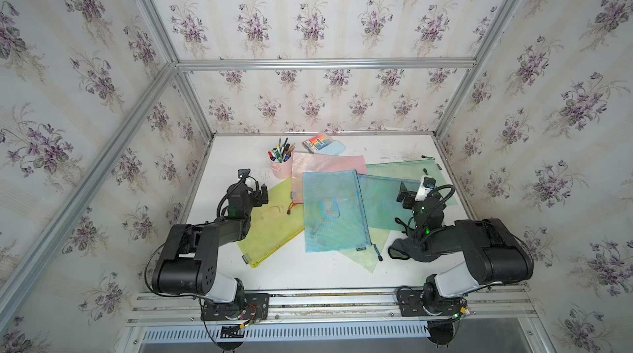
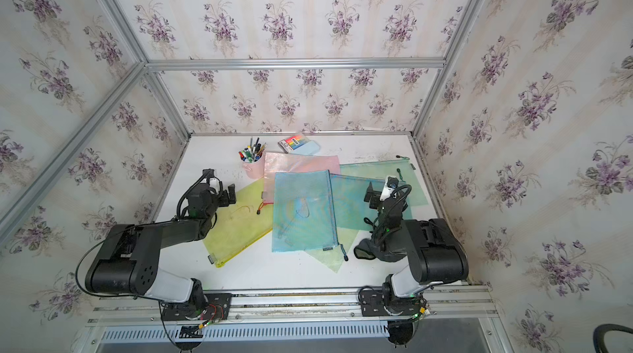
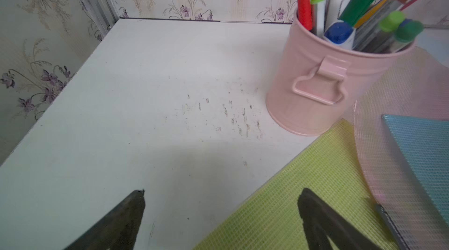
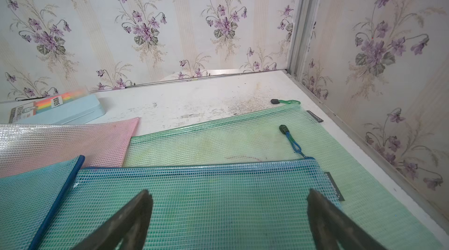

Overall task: Wipe the document bag
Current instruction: Wipe the dirt from the document bag.

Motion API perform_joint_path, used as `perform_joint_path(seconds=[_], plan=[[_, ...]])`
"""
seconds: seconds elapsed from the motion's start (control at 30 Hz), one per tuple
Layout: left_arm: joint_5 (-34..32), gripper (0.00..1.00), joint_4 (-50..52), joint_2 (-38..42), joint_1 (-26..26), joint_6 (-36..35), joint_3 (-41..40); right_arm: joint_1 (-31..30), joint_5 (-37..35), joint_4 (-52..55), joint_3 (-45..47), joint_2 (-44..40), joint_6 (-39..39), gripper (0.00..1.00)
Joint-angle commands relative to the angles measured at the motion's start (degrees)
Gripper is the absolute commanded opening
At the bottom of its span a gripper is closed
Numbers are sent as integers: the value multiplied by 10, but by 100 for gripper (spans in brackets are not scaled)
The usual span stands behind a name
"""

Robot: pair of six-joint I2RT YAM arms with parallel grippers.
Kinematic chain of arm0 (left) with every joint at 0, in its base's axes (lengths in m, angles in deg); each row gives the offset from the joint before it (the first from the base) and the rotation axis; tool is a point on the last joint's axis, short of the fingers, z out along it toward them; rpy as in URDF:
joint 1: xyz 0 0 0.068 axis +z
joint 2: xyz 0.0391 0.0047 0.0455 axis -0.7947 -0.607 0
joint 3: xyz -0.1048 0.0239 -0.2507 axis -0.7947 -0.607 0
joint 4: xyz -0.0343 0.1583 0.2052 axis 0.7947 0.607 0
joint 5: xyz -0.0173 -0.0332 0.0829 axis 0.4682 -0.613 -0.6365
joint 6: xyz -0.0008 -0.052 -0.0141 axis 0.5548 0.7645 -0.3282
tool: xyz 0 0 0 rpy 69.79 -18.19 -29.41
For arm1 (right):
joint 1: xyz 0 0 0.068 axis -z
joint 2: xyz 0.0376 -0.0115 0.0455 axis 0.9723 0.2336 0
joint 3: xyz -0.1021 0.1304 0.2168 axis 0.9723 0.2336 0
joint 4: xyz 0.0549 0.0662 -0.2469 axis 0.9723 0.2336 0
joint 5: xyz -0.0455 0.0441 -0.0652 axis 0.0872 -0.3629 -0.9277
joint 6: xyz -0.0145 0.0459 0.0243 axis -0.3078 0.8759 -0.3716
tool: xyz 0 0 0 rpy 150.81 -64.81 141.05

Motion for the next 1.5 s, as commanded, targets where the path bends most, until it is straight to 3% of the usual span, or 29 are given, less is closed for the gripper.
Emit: perform_joint_path(seconds=[0.0,0.7,0.8,0.83,0.9,0.93,1.07,1.2,1.33,1.47], plan=[[1,100,-15,0,0,-4,3,0,-1,-22,-2,-1,1,100],[2,100,-15,0,0,-5,4,0,0,-24,-1,-2,1,99],[0,100,-23,3,0,-8,3,0,-50,2,-3,-29,24,98],[0,100,17,21,-1,-12,22,-2,-61,6,1,-51,17,95],[-4,100,211,65,-4,1,115,-14,-128,124,-30,-122,41,96],[2,100,305,67,-3,6,171,-11,-146,244,-71,-155,73,98],[64,100,524,54,-19,30,323,-7,-117,619,-244,-162,119,99],[70,100,605,54,-82,61,367,-7,-53,863,-345,-137,175,100],[70,100,686,40,-154,106,390,-7,68,968,-349,-162,210,99],[89,100,713,27,-201,153,384,-8,84,1054,-333,-184,253,100]])
